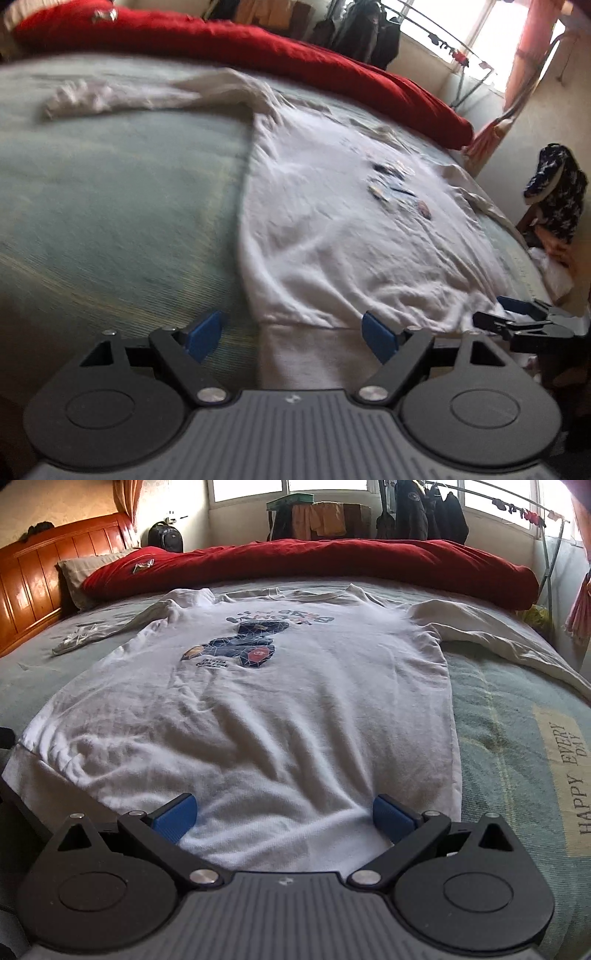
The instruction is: Fold clothes
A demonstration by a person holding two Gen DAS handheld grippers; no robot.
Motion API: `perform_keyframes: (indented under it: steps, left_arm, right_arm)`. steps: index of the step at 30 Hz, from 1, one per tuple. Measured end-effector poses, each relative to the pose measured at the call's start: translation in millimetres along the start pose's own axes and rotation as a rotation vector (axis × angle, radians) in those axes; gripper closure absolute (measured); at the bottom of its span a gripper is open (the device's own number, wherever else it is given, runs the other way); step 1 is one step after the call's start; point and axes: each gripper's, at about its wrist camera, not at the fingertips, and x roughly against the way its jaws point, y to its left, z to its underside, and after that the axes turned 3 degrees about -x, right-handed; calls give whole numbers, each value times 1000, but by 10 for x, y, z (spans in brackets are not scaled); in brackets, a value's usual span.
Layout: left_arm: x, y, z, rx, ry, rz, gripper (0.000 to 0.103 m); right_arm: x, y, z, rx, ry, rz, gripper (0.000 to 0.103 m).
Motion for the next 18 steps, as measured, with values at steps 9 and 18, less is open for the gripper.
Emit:
perform_keyframes:
  steps: [9,18]
  left_arm:
    - [655,8,-107,31,-315,293,18]
    - [386,78,-52,60,-220,274,17]
  right_arm:
    - [12,11,11,-3,6,9,0]
    - [7,32,10,-1,7,25,0]
